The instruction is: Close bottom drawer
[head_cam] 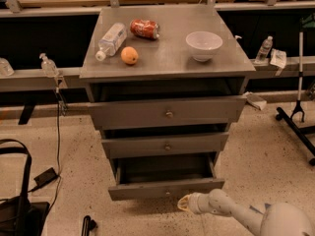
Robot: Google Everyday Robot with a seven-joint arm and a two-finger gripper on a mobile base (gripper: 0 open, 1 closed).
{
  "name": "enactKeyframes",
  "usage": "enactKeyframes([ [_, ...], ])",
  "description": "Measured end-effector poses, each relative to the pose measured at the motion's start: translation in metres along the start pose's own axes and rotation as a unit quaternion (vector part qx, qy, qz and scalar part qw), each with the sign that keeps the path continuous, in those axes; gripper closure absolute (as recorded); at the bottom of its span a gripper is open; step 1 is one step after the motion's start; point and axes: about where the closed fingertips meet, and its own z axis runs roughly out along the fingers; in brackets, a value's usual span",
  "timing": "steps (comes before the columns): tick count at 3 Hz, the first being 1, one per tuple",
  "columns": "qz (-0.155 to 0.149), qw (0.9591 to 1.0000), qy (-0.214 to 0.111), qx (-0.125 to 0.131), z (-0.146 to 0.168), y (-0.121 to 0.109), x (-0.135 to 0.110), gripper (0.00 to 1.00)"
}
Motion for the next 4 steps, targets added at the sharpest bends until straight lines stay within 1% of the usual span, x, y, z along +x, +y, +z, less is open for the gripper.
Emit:
enactKeyframes([
  [1, -0.005, 0.9998, 0.009, -0.015, 0.018, -0.008, 0.004, 1.0],
  [2, -0.007, 0.9999, 0.012, -0.009, 0.027, -0.026, 0.014, 1.0],
  [3, 0.005, 0.9994, -0.022, -0.025, 0.055, -0.017, 0.015, 1.0],
  [4, 0.032, 0.9946, -0.091, -0.04, 0.077, -0.017, 0.009, 1.0],
])
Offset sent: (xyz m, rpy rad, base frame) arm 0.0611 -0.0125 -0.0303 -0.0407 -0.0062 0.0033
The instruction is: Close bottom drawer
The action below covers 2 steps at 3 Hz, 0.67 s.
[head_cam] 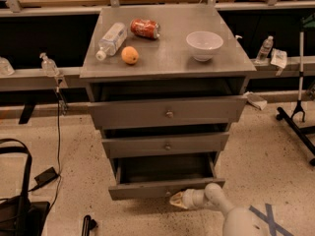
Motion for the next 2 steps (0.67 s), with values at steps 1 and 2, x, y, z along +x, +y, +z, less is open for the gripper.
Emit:
enactKeyframes([
  [1, -0.004, 0.9998, 0.0, 0.021, -0.0115, -0.0238, 0.0025, 1.0],
  [2, -0.004, 0.9998, 0.0, 0.021, -0.0115, -0.0238, 0.0025, 1.0],
])
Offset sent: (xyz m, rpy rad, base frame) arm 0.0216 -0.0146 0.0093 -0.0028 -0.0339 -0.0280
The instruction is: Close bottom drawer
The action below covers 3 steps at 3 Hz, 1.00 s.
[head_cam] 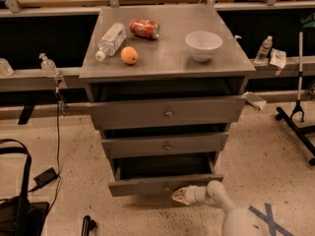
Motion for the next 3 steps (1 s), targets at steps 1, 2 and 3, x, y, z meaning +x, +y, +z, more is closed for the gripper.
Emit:
enactKeyframes([
  [1, -0.014, 0.9999, 0.003, -0.001, 0.004, -0.012, -0.005, 1.0],
  [2, -0.02, 0.9998, 0.003, 0.001, 0.006, -0.017, -0.007, 1.0],
  [3, -0.027, 0.9996, 0.002, 0.006, 0.007, -0.025, -0.011, 1.0],
])
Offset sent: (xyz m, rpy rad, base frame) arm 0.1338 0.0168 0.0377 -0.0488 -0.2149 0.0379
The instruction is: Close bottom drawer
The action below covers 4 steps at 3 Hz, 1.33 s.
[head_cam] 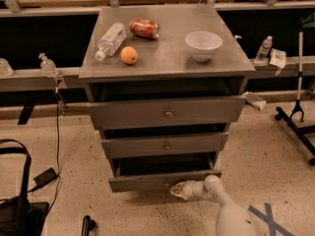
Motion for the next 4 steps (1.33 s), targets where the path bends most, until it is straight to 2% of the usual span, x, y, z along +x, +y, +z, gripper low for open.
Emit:
enactKeyframes([
  [1, -0.017, 0.9998, -0.002, 0.013, 0.0, -0.021, -0.006, 1.0],
  [2, -0.018, 0.9997, -0.002, 0.013, -0.002, -0.02, -0.006, 1.0],
  [4, -0.035, 0.9991, 0.022, 0.008, -0.044, 0.009, -0.002, 1.0],
])
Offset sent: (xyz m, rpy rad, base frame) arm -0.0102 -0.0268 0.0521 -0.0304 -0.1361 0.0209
